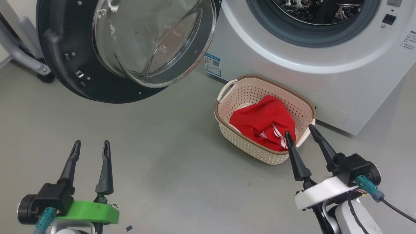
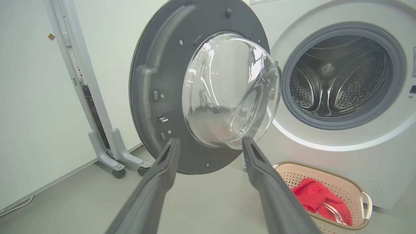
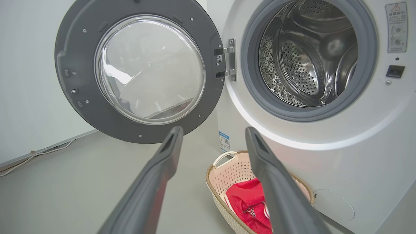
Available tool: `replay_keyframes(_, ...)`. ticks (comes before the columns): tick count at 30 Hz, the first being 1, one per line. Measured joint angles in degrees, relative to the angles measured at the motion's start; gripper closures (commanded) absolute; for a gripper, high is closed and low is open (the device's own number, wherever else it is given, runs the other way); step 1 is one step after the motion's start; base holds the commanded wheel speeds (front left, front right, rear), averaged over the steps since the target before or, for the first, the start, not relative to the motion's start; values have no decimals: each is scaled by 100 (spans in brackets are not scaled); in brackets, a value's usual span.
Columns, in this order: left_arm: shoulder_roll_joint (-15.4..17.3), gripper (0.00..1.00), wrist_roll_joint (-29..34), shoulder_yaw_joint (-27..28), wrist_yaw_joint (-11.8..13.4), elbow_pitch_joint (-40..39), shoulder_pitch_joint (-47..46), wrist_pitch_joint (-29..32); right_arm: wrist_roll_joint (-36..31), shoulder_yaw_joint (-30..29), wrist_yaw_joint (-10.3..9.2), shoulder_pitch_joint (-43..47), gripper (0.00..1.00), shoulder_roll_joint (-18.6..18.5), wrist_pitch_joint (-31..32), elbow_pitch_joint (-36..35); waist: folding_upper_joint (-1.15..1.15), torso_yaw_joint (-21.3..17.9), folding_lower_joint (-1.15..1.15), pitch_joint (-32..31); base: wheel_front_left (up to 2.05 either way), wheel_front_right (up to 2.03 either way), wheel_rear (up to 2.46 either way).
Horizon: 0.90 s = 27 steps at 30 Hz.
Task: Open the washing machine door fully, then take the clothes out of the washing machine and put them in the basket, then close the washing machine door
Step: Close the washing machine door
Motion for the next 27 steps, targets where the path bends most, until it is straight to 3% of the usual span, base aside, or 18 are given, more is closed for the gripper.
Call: replay_keyframes(27, 0, 0, 187, -8, -1, -42, 30, 0, -1, 2, 30, 0, 0, 2, 0, 24, 0, -1, 0, 12, 0, 0, 0)
